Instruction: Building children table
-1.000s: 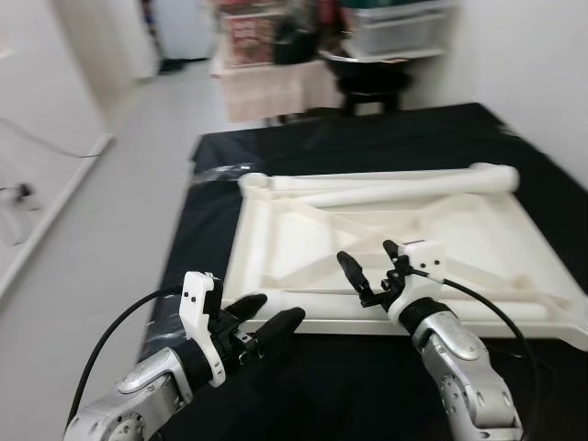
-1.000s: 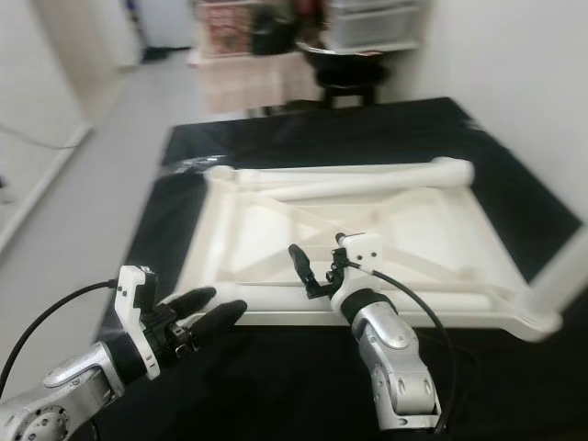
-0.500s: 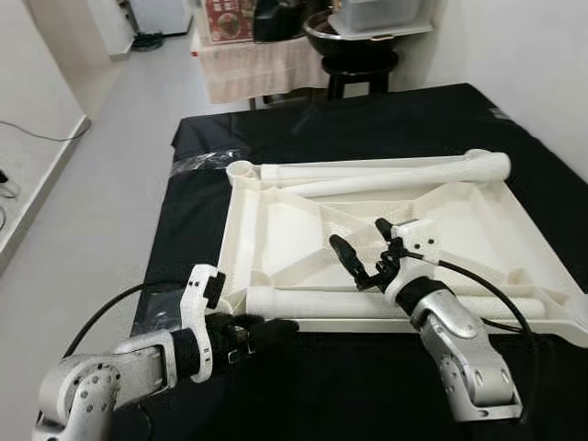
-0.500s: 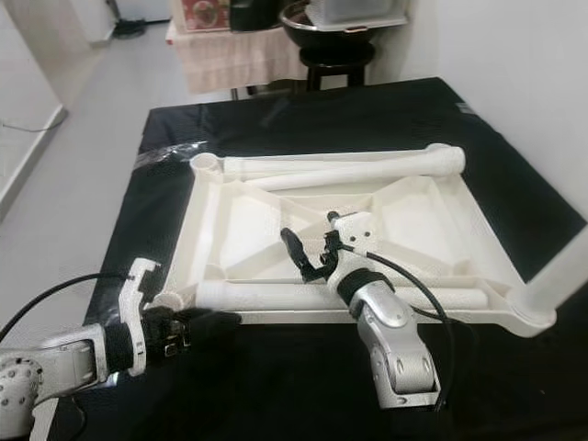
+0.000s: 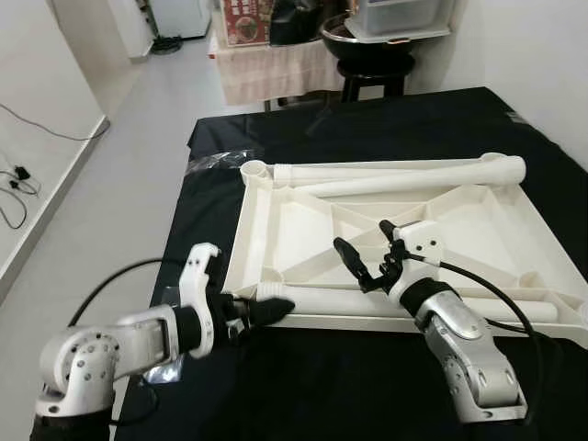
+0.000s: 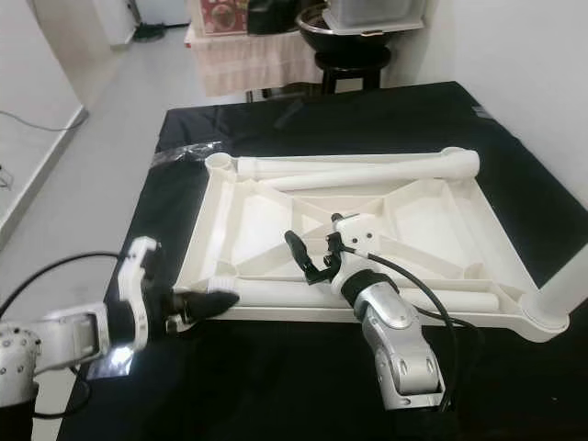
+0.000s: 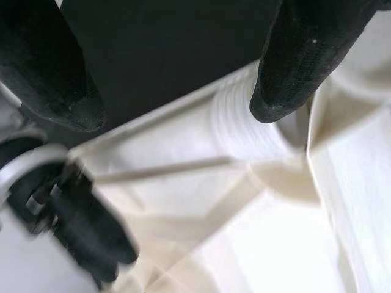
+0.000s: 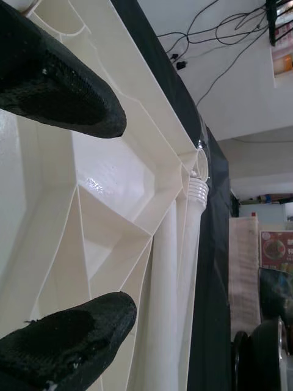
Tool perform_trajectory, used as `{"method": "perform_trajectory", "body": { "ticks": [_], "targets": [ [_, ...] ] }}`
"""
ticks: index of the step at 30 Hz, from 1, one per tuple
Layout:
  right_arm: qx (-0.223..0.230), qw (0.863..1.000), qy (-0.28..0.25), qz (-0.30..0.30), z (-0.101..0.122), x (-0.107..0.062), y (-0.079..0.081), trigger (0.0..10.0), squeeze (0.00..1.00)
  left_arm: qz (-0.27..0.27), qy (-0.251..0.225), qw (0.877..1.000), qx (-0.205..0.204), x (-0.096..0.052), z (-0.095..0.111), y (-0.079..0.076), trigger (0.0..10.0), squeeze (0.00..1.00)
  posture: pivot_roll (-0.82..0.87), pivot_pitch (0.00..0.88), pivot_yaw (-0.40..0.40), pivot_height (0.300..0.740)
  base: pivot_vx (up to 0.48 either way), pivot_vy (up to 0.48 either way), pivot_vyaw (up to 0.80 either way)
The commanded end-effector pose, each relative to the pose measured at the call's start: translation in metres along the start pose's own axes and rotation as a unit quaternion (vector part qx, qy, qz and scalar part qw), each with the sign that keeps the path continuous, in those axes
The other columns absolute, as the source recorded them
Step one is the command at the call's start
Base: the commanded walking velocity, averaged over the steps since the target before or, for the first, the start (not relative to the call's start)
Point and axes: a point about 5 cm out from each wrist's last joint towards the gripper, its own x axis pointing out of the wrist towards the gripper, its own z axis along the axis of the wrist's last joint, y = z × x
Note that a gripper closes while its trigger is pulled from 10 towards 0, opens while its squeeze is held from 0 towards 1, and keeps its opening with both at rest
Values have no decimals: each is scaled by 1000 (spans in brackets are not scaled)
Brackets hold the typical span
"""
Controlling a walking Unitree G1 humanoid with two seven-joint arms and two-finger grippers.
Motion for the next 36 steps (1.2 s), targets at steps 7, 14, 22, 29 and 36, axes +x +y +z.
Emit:
{"method": "perform_trajectory", "body": {
  "ticks": [7,14,22,29,36],
  "targets": [
    [-3,1000,4,-4,-2,1,-1,10000,0,62,-16,998,-11,-7,12,23,10000,0,-53,115,63,740,0,0,0],
    [-5,1000,6,-3,-3,1,0,10000,0,72,2,997,-25,0,8,30,10000,0,-56,115,61,740,0,0,0],
    [-5,1000,9,-5,-4,0,2,10000,0,47,48,997,-47,20,-3,30,10000,0,-63,117,60,740,0,0,0],
    [-5,1000,8,-7,-4,0,3,10000,0,-5,89,995,-40,29,-6,22,10000,0,-68,121,66,740,0,0,0],
    [-3,1000,7,-9,-4,-1,5,10000,0,-67,97,991,-61,35,-2,12,10000,0,-70,131,69,740,0,0,0]
  ]
}}
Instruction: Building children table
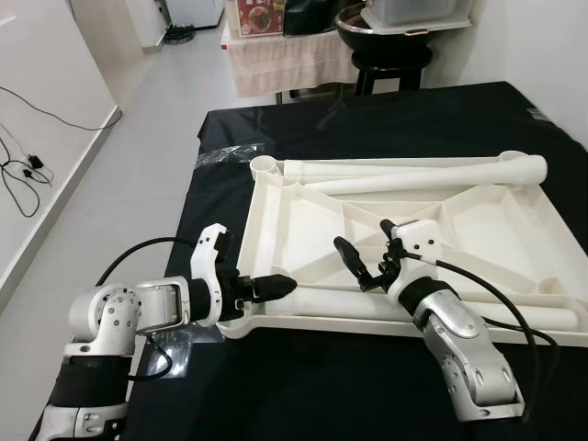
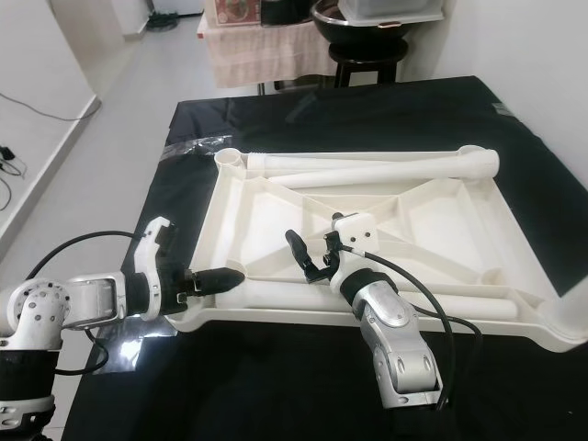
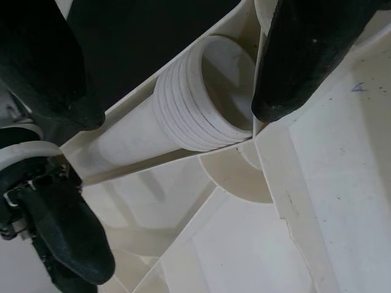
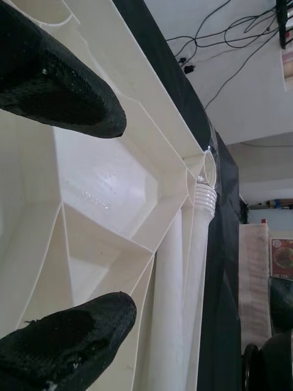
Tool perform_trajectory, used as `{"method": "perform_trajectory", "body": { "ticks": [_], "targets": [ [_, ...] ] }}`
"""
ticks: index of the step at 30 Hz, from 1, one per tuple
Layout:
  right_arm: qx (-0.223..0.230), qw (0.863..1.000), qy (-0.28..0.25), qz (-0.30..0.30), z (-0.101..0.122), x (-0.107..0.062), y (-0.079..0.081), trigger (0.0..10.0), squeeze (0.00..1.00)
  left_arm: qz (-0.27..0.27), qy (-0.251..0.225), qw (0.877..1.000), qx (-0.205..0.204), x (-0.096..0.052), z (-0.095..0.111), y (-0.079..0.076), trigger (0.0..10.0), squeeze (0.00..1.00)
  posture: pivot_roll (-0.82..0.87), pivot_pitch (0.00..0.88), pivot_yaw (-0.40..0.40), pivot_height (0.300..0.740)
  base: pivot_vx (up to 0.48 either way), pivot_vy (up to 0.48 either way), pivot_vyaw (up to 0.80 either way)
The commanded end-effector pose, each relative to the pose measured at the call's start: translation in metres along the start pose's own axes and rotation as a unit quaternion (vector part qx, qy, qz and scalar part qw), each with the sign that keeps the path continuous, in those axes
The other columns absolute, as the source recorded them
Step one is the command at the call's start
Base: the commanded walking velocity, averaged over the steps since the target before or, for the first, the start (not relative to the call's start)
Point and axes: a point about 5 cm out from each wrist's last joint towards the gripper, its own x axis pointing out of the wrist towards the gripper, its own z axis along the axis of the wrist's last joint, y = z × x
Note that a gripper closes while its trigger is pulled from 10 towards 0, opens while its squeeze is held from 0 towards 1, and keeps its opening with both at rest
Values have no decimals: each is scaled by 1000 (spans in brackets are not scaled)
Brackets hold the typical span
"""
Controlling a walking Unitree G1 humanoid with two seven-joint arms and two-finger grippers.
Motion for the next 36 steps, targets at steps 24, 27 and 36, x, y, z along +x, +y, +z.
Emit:
{"method": "perform_trajectory", "body": {
  "ticks": [24,27,36],
  "targets": [
    [4,1000,0,-1,-1,-1,9,10000,0,-166,33,986,-2,13,1,-32,10000,0,-80,141,76,740,0,0,0],
    [3,1000,0,-3,-1,-2,8,10000,0,-170,44,984,-7,17,-5,-32,10000,0,-81,141,76,740,0,0,0],
    [3,1000,-2,-9,0,-2,7,10000,0,-177,30,983,-27,27,-10,-29,10000,0,-88,141,74,740,0,0,0]
  ]
}}
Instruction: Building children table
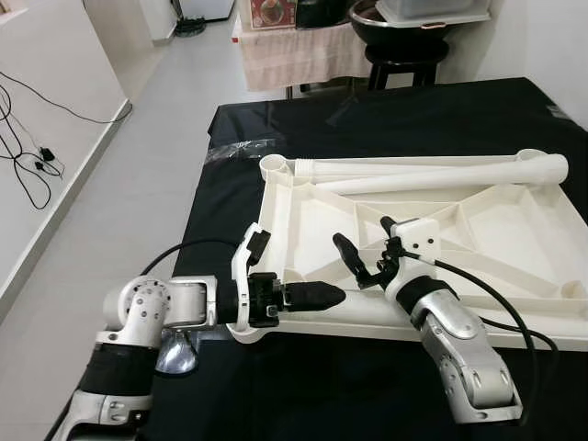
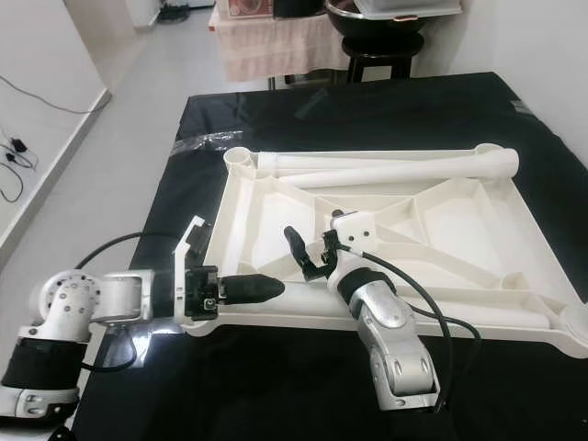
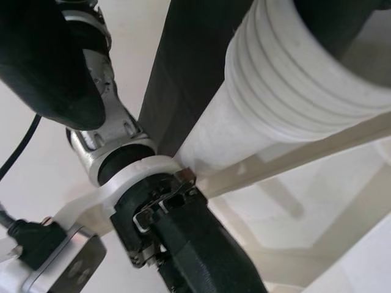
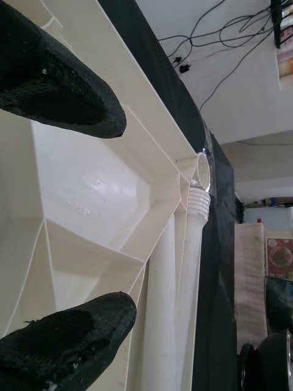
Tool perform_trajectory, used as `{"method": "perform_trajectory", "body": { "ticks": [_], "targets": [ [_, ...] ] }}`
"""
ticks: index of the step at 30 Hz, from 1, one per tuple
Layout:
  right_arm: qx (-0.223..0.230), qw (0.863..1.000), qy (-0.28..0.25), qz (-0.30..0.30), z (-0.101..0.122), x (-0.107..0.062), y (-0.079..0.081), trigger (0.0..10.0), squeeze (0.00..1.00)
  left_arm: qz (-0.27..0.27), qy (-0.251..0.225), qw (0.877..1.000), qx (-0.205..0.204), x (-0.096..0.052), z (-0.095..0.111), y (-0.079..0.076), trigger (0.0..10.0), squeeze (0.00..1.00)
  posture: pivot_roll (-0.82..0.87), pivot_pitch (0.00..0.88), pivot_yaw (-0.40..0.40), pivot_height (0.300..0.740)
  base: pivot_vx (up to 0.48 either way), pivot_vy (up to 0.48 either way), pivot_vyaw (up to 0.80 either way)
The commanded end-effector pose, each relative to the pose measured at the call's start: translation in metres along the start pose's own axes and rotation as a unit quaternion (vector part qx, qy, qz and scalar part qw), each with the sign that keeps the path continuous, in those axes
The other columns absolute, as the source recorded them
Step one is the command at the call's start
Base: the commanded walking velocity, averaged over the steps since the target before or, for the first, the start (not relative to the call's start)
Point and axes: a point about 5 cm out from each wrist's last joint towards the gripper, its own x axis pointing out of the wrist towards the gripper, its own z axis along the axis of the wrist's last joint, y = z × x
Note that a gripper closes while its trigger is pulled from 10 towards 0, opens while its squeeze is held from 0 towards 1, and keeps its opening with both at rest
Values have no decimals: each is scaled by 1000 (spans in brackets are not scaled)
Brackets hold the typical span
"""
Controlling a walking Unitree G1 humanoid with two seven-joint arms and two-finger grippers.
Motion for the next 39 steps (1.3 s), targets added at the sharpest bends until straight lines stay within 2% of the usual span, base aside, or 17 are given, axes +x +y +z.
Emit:
{"method": "perform_trajectory", "body": {
  "ticks": [1,2,3,21,23,24,25,26,28,30,31,34,35,36,37,38,39],
  "targets": [
    [4,1000,10,2,-4,-2,3,10000,0,-11,-7,1000,-7,0,-2,1,3255,0,-89,141,73,740,0,0,0],
    [4,1000,10,2,-4,-2,3,10000,0,-11,-7,1000,-7,0,-2,1,3255,0,-89,141,73,740,0,0,0],
    [4,1000,9,1,-4,-1,2,10000,0,-16,-11,1000,-9,1,-1,1,0,0,-97,142,70,740,0,0,0],
    [7,1000,-7,-22,2,0,-4,10000,0,-19,-14,999,-22,-1,-7,7,0,0,-105,142,75,740,0,0,0],
    [23,999,-19,-30,7,1,-7,10000,0,-17,-16,999,-22,-2,-7,8,0,0,-106,136,71,740,0,0,0],
    [66,996,-48,-44,18,3,-13,10000,0,-9,-23,1000,-14,-8,-6,8,0,0,-108,133,71,740,0,0,0],
    [66,996,-48,-44,18,3,-13,10000,0,-9,-23,1000,-14,-8,-6,8,0,0,-108,133,71,740,0,0,0],
    [99,991,-70,-53,26,4,-18,10000,0,-3,-30,1000,-7,-12,-4,8,0,0,-110,130,69,740,0,0,0],
    [99,991,-70,-53,26,4,-18,10000,0,-3,-30,1000,-7,-12,-4,8,0,0,-110,130,69,740,0,0,0],
    [191,972,-130,-53,46,4,-26,10000,0,9,-58,998,18,-30,7,2,0,0,-107,125,66,740,0,0,0],
    [238,957,-161,-40,58,5,-28,10000,0,7,-73,997,36,-40,15,-6,0,0,-104,121,63,740,0,0,0],
    [238,957,-161,-40,58,5,-28,10000,0,7,-73,997,36,-40,15,-6,0,0,-104,121,63,740,0,0,0],
    [279,941,-190,-20,69,4,-28,10000,0,2,-88,994,59,-50,23,-16,0,0,-99,119,61,740,0,0,0],
    [279,941,-190,-20,69,4,-28,10000,0,2,-88,994,59,-50,23,-16,0,0,-99,119,61,740,0,0,0],
    [307,928,-210,1,77,4,-27,10000,0,-8,-100,991,86,-59,30,-28,0,0,-94,115,59,740,0,0,0],
    [307,928,-210,1,77,4,-27,10000,0,-8,-100,991,86,-59,30,-28,0,0,-94,115,59,740,0,0,0],
    [332,915,-226,21,84,3,-25,10000,0,-22,-112,987,113,-65,36,-41,0,0,-91,112,58,740,0,0,0]
  ]
}}
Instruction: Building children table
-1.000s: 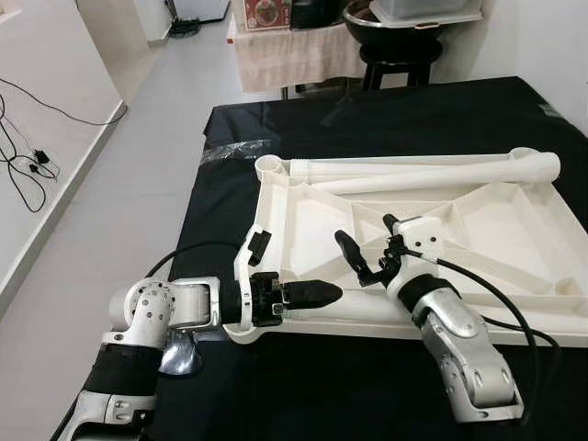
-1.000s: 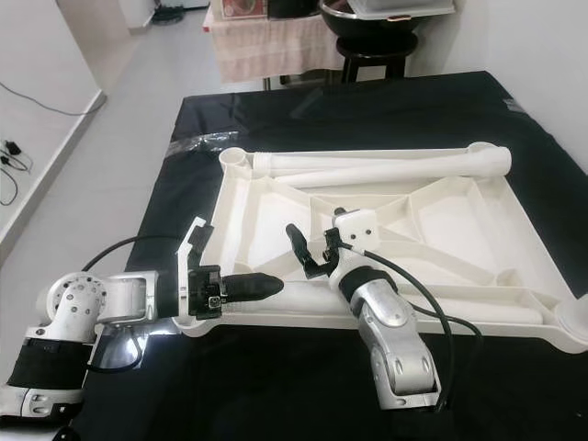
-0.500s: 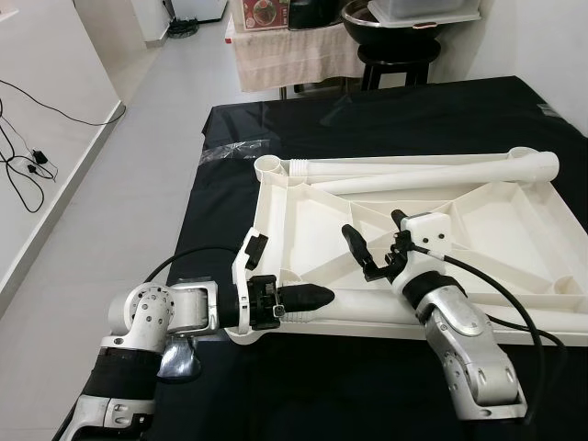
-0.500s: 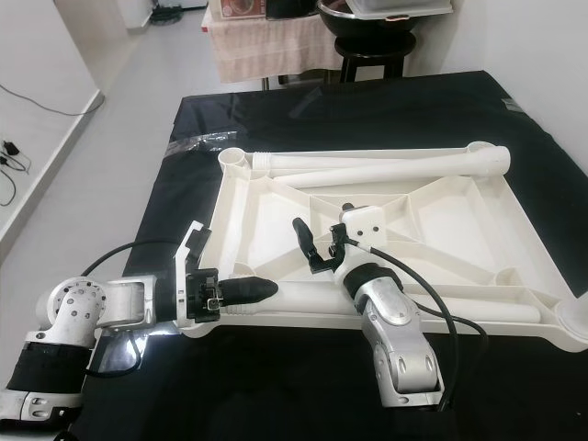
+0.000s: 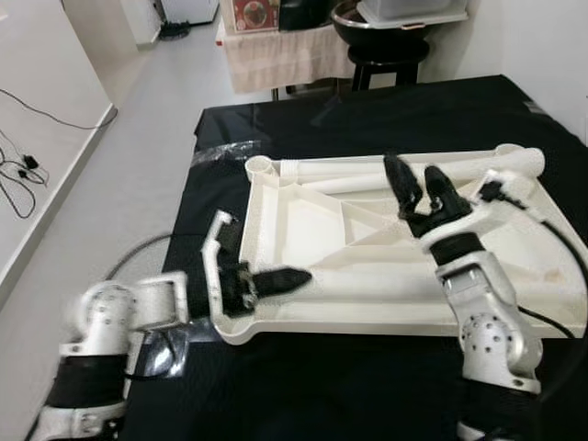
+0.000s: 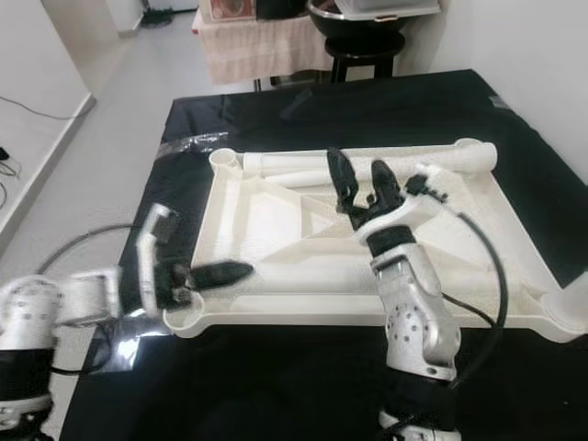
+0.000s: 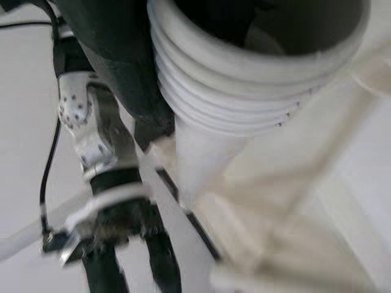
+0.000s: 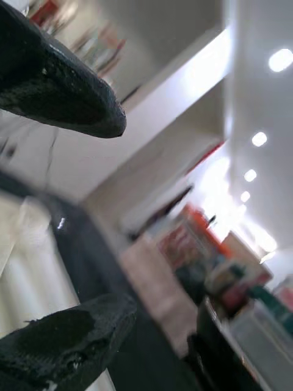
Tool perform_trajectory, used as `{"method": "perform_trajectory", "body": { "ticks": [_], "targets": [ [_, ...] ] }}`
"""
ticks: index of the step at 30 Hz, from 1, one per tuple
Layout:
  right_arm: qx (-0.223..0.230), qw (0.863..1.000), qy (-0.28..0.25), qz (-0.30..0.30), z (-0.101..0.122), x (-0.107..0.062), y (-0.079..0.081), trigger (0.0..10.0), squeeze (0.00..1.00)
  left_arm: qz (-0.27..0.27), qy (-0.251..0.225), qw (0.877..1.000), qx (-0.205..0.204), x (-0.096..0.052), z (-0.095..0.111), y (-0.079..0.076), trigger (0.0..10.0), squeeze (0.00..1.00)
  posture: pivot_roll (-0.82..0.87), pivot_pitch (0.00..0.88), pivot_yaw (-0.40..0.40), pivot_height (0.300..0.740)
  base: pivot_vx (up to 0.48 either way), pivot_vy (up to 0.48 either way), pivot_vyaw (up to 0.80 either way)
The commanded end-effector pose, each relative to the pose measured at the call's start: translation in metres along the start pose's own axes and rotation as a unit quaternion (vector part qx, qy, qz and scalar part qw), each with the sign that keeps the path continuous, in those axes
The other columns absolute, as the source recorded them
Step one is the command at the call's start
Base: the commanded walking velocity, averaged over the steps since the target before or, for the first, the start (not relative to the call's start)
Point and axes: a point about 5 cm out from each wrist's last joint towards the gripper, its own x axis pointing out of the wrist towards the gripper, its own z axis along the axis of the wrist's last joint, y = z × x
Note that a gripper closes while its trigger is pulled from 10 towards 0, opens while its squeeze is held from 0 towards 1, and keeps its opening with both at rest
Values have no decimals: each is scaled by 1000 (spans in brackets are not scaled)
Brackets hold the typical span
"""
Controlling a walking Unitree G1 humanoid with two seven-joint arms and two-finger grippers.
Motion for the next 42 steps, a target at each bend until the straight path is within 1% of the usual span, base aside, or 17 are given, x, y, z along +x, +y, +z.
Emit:
{"method": "perform_trajectory", "body": {
  "ticks": [1,2,4,12,16,18,21,26,27,28,29,31,34,38,40,41,42],
  "targets": [
    [29,999,-6,21,2,0,7,10000,0,-20,-11,1000,18,-5,8,-11,0,0,-91,112,58,740,0,0,0],
    [29,999,-6,21,2,0,7,10000,0,-20,-11,1000,18,-5,8,-11,0,0,-91,112,58,740,0,0,0],
    [69,996,-16,50,5,1,14,10000,0,-53,-27,996,61,-10,21,-30,0,0,-73,99,55,740,0,0,0],
    [137,986,-23,95,8,0,23,10000,0,-93,-41,990,98,-19,27,-49,0,0,-70,100,54,740,0,0,0],
    [152,983,-27,101,11,-1,23,10000,0,-93,-46,990,98,-20,27,-49,0,0,-69,101,54,740,0,0,0],
    [206,967,-58,136,28,-7,24,10000,0,-58,-58,993,89,-25,27,-40,0,0,-69,106,56,740,0,0,0],
    [206,967,-58,136,28,-7,24,10000,0,-58,-58,993,89,-25,27,-40,0,0,-69,106,56,740,0,0,0],
    [232,952,-80,184,44,-16,25,10000,0,21,-104,991,82,-31,33,-21,0,0,-72,110,56,740,0,0,0],
    [239,945,-83,206,48,-21,26,10000,0,70,-150,982,91,-33,42,-10,0,0,-72,110,56,740,0,0,0],
    [239,945,-83,206,48,-21,26,10000,0,70,-150,982,91,-33,42,-10,0,0,-72,110,56,740,0,0,0],
    [238,938,-69,244,48,-29,30,10000,0,137,-229,957,116,-37,61,0,0,0,-68,112,58,740,0,0,0],
    [238,938,-69,244,48,-29,30,10000,0,137,-229,957,116,-37,61,0,0,0,-68,112,58,740,0,0,0],
    [229,936,-36,266,40,-35,36,10000,0,150,-270,942,128,-39,72,1,0,0,-66,115,60,740,0,0,0],
    [185,948,46,256,15,-38,39,10000,0,108,-309,936,134,-37,82,-9,0,0,-67,116,61,740,0,0,0],
    [185,948,46,256,15,-38,39,10000,0,108,-309,936,134,-37,82,-9,0,0,-67,116,61,740,0,0,0],
    [163,952,89,245,0,-39,40,10000,0,52,-323,936,127,-34,85,-20,0,0,-67,116,62,740,0,0,0],
    [154,951,118,242,-11,-39,44,10000,0,-16,-314,943,107,-29,81,-31,1216,0,-64,116,65,740,0,0,0]
  ]
}}
